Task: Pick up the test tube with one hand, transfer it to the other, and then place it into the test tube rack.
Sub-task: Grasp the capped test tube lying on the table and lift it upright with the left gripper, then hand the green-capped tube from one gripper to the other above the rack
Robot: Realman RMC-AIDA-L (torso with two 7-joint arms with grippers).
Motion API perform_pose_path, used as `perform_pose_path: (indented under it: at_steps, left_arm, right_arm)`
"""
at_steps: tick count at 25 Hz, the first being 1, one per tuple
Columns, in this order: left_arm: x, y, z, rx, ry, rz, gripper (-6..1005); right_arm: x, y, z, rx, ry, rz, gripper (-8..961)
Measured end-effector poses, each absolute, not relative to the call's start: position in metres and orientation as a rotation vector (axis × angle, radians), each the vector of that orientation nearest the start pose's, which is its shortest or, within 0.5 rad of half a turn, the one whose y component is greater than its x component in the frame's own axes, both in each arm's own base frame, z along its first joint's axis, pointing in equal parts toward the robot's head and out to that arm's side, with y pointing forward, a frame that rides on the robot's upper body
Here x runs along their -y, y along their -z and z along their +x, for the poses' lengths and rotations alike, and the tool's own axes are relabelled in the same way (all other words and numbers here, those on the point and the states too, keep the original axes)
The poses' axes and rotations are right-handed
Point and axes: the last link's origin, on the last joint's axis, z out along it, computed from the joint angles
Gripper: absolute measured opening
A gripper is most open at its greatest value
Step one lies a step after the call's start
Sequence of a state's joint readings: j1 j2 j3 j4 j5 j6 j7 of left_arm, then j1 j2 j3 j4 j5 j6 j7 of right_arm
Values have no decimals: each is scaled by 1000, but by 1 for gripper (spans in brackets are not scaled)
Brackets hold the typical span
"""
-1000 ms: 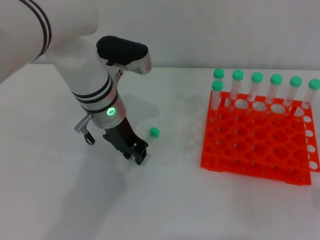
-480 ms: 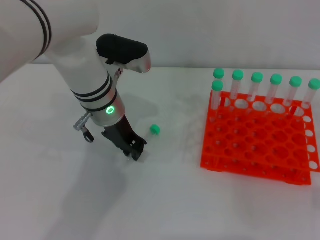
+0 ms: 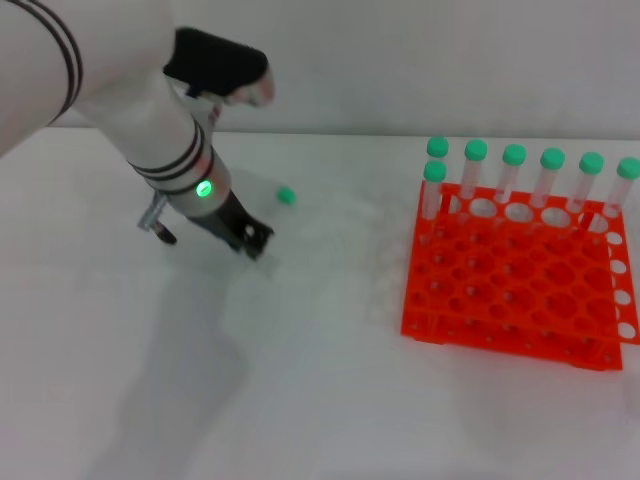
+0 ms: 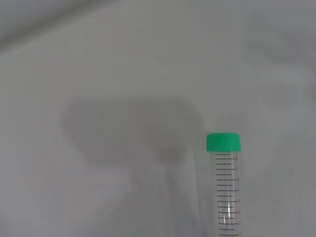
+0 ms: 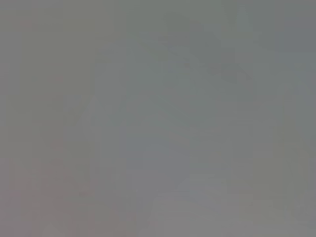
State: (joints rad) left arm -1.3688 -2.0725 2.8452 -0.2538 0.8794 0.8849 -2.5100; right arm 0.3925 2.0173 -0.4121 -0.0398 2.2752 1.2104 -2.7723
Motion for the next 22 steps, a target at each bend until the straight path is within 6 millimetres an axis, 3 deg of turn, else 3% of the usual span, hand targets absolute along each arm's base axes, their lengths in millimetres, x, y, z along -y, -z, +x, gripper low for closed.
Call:
perform_pose_path:
  at_steps: [7, 12, 22]
  left_arm:
    - [-489, 33, -200, 1068, -182, -2062, 180]
    - [-499, 35, -203, 1019, 45, -1957, 180]
    - [-501, 36, -210, 966, 122, -1759, 181]
  right_arm:
    - [-308, -62, 396, -653, -667, -1345, 824]
    - [-306, -61, 397, -656, -664, -1344, 824]
    - [-307, -57, 395, -665, -670, -1359, 824]
